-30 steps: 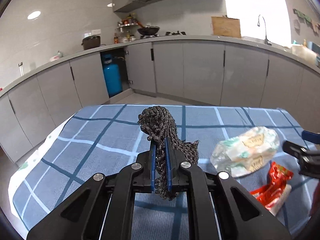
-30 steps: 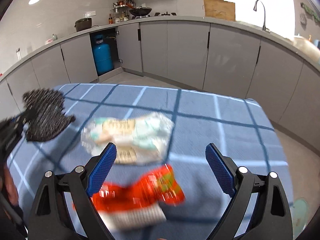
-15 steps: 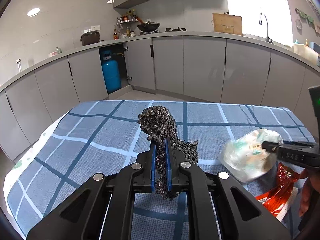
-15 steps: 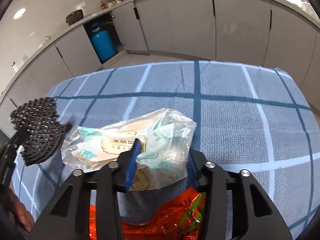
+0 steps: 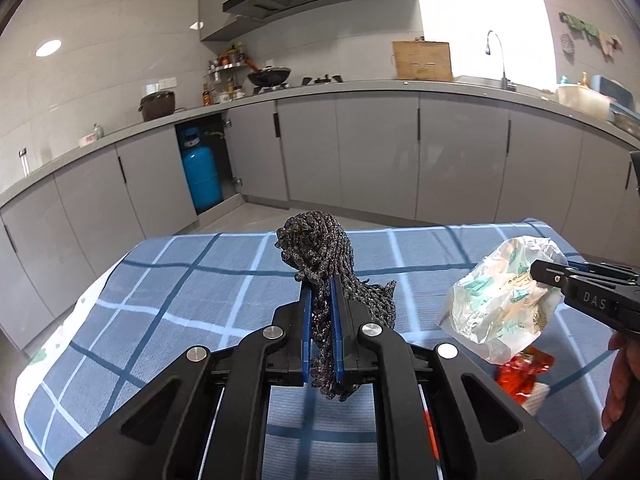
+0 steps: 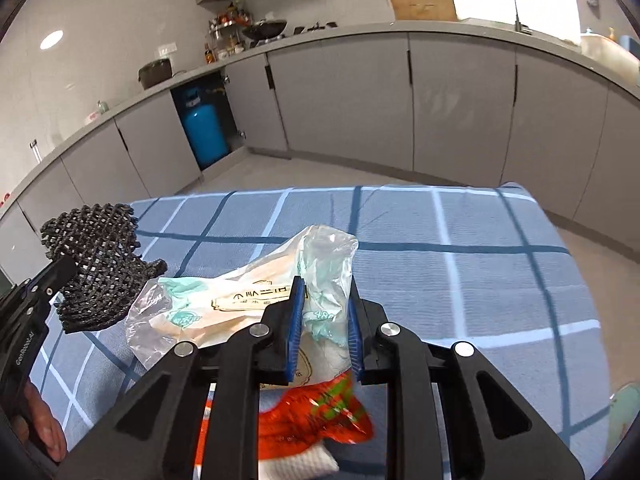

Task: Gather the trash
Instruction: 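Grasp the black mesh net with the left tool while the right tool grasps the printed clear bag, then carry the mesh net and printed bag over the teal basin with both tools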

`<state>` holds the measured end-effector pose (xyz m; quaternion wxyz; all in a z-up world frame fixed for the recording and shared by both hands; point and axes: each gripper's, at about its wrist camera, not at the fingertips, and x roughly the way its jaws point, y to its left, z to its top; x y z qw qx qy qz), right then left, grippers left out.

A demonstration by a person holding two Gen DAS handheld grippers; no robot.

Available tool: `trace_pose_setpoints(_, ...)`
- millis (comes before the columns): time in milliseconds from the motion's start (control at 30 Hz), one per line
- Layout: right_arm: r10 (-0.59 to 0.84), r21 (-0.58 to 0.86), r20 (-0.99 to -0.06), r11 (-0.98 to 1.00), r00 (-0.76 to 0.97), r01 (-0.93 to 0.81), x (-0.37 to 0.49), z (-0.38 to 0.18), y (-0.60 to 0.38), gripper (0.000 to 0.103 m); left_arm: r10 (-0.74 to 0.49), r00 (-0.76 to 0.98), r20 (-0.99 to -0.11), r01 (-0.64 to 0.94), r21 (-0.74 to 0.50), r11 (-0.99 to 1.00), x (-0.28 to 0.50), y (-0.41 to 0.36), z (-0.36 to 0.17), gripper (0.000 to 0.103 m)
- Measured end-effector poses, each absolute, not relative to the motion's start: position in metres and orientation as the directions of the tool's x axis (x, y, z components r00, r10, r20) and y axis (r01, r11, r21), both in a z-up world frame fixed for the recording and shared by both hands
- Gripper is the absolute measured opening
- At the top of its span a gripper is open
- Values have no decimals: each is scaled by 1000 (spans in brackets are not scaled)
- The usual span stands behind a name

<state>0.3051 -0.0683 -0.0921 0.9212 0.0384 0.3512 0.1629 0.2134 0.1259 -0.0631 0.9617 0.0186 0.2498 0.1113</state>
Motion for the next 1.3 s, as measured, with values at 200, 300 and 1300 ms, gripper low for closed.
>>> trace_pose_setpoints(200, 316, 208, -624, 949, 714, -238, 286, -92, -100, 21, 191, 856, -481, -158, 108, 981, 211, 99, -60, 10)
trace_pose_setpoints(300, 313, 220, -620, 950, 719, -224, 280, -93, -113, 21, 179, 861, -476, -139, 119, 983, 210, 85, -57, 10)
trace_pose_setpoints(1300, 19, 238, -573, 961, 819, 144, 197, -96, -336, 21, -213, 875, -435, 308, 158, 938, 190, -121, -32, 10)
